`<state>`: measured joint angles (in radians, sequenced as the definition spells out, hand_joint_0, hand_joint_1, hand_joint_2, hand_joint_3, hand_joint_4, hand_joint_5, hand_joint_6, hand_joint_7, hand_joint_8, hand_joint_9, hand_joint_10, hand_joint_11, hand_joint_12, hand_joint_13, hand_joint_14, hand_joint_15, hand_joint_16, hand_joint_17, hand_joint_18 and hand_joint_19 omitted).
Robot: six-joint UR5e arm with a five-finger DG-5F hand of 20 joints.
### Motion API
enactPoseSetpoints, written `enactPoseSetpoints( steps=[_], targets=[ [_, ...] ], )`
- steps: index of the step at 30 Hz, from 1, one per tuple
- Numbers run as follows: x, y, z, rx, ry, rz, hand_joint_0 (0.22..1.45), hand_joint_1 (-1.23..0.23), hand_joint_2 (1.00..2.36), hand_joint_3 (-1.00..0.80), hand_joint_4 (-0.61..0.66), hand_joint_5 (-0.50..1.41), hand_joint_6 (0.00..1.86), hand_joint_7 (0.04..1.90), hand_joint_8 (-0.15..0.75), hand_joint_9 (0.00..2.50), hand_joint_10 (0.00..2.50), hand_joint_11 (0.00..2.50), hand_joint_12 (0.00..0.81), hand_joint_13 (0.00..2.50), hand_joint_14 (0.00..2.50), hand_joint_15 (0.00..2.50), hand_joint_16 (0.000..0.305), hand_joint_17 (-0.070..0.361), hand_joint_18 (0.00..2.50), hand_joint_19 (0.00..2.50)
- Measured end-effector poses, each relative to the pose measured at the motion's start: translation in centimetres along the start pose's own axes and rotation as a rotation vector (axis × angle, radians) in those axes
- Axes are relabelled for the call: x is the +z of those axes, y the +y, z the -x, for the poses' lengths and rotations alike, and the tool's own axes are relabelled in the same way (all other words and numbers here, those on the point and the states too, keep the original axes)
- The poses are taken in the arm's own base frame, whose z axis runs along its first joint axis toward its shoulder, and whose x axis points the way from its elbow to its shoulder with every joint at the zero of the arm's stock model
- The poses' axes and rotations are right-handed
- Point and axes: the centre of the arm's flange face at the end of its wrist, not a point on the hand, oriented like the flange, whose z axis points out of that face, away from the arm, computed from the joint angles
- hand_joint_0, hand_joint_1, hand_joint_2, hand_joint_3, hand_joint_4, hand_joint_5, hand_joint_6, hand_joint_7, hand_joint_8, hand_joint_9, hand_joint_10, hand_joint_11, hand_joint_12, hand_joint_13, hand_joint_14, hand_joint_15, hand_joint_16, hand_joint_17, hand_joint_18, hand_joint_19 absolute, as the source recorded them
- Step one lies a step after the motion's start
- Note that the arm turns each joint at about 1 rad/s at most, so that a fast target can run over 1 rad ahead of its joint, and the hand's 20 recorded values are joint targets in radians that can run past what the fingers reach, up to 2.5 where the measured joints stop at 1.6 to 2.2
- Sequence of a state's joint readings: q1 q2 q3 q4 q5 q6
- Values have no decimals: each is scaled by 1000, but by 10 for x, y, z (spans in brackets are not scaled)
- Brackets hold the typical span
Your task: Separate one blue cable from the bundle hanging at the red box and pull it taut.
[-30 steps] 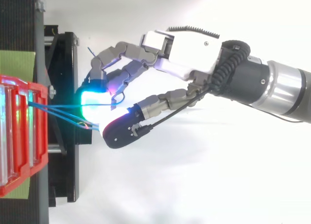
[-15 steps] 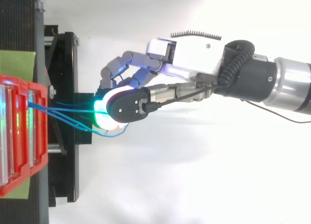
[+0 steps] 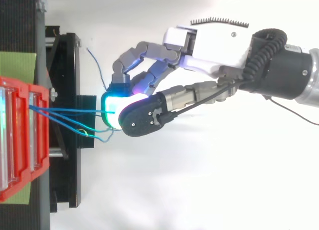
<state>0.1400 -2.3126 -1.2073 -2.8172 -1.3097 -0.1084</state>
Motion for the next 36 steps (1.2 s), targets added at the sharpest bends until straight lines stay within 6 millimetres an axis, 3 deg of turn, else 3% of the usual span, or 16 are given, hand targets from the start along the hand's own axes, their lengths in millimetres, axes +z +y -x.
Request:
enactPoseSetpoints(
  steps=[8,20,26,36],
  targets=[
    [-1,5,-3,-6,-1,2,610,-551,1000,-500,147,-202,908,951,309,1007,22,896,335,721,15,400,47,106,722,576],
    [0,8,-5,-10,-11,8,590,-675,1000,-500,156,-204,915,963,321,1064,21,997,345,765,16,423,47,106,740,564],
    [-1,9,-10,-11,-16,8,642,-720,1000,-500,149,-202,923,964,325,1098,22,1064,339,797,18,441,46,103,747,558],
    [-1,10,-18,-10,-11,13,640,-654,1016,-312,106,-194,942,1035,331,1156,23,1126,342,812,18,454,47,105,757,574]
  ],
)
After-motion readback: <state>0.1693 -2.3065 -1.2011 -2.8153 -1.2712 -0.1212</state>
